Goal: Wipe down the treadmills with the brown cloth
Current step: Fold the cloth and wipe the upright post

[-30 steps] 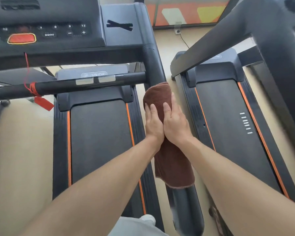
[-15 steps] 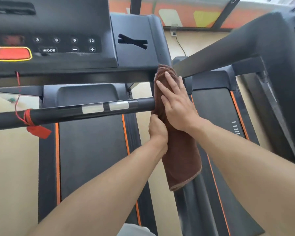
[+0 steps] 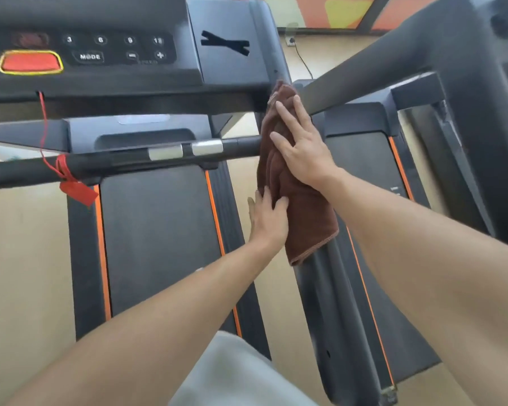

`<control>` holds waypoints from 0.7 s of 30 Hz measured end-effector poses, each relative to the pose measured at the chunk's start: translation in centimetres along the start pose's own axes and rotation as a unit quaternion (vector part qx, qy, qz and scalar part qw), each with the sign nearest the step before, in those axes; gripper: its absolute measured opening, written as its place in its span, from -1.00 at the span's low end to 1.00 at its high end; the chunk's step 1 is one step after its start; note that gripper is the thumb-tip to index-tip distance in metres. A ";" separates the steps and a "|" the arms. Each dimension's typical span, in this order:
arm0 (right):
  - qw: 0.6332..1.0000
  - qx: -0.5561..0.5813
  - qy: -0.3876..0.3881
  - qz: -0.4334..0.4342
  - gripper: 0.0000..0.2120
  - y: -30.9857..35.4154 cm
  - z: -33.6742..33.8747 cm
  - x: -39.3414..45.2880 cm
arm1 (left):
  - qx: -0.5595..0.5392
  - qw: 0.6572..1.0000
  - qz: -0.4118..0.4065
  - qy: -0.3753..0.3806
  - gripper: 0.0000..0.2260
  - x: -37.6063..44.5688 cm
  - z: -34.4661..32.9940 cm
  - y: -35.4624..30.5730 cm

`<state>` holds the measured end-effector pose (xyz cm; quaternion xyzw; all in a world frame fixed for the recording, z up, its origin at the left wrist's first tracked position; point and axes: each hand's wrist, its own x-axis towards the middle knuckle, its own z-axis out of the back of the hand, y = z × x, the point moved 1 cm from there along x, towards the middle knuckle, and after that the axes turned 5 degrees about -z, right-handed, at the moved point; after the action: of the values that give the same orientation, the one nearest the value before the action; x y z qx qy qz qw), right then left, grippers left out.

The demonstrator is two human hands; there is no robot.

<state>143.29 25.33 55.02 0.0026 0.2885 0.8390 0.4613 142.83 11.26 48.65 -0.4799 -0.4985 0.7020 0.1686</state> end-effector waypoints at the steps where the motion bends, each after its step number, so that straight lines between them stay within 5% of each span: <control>1: 1.000 0.023 0.004 -0.021 -0.40 -0.5 -0.1 -1.4 | -0.011 1.000 -0.008 -0.023 -0.41 -0.8 -0.1 0.2; 4: 0.989 0.107 0.009 -0.104 -0.31 -2.6 -0.4 -5.8 | -0.072 0.996 -0.044 -0.035 -0.37 -3.8 -0.8 0.3; 8: 0.967 0.202 0.014 -0.153 -0.45 -6.0 -1.3 -11.9 | -0.139 0.989 -0.055 0.008 -0.36 -7.6 -2.8 1.3; 14: 0.959 0.237 0.025 -0.153 -0.51 -10.5 -3.0 -21.0 | -0.020 0.994 -0.093 0.046 -0.47 -15.5 -5.9 6.9; 21: 0.970 0.181 0.020 -0.164 -0.22 -14.6 -5.1 -30.3 | 0.019 0.995 -0.077 0.060 -0.49 -24.5 -8.9 13.2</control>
<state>170.62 5.29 51.63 0.0220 0.4410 0.6857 0.5787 165.33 -7.39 49.32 -0.4781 -0.5096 0.6659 0.2613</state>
